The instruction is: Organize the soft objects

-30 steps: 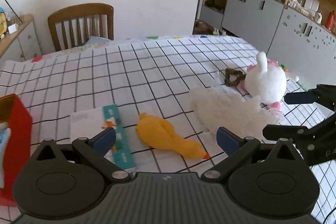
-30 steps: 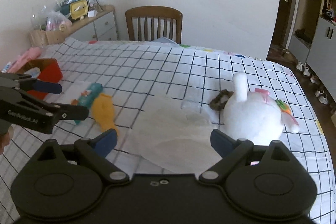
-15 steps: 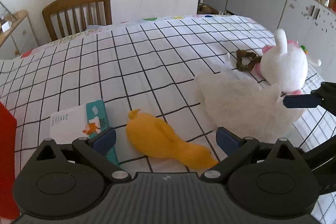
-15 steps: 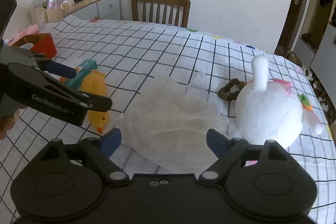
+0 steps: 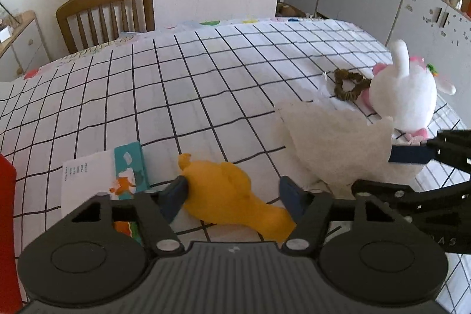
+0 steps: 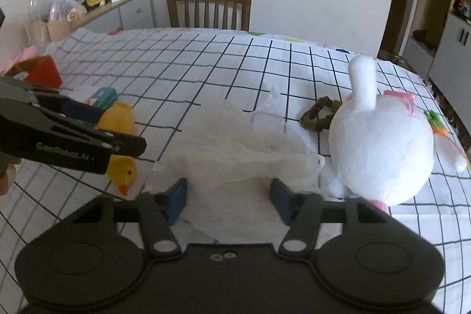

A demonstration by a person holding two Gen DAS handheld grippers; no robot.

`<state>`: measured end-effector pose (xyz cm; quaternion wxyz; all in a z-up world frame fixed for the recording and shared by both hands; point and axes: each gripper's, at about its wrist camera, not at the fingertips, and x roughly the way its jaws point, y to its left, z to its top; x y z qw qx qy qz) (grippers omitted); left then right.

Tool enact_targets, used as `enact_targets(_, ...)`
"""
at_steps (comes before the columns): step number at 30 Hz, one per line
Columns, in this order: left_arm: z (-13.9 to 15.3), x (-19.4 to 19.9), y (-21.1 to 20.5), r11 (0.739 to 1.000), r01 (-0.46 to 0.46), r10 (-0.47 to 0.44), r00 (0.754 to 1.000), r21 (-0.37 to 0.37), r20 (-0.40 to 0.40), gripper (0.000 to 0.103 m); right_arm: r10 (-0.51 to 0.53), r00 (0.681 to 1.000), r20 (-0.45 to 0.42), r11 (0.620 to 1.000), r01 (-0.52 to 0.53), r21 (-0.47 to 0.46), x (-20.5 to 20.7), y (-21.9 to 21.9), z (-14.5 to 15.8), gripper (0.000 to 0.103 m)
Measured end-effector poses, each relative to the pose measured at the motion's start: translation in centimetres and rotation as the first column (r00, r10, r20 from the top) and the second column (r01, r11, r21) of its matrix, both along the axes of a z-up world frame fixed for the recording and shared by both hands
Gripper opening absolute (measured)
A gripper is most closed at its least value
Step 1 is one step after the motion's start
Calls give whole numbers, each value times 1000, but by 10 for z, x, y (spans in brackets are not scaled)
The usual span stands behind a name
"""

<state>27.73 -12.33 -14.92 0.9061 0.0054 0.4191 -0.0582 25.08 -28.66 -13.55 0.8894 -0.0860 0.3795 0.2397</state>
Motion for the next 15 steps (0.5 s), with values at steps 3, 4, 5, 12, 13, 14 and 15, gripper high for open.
enact_targets(3,2,-1,2,1000,-11,11,1000,10,7,44,-14,1000,1,999,14,41,-3,-5,6,40)
enact_targets(4,2,-1,3,1000,-13,13,1000,16,9,40,-19,1000,-4,998,19,55,-3,-7,8,38)
enact_targets(5,2,-1,4,1000,-14,14,1000,15,11,39,-23,1000,-9,997,23,69,-3,-9,9,34)
enact_targets(12,8,-5,9,1000,-21,22,999,-9,37,25,-68,998,-15,990,69,125,-5,-17,18,5)
enact_targets(13,10,-6,10,1000,-22,22,999,-12,39,25,-71,997,-6,990,71,122,-6,-17,19,4)
enact_targets(14,10,-6,11,1000,-21,22,999,-17,38,23,-73,997,3,990,72,118,-7,-17,21,4)
enact_targets(15,11,-6,12,1000,-21,22,999,-21,38,23,-76,997,16,991,74,111,-9,-17,23,3)
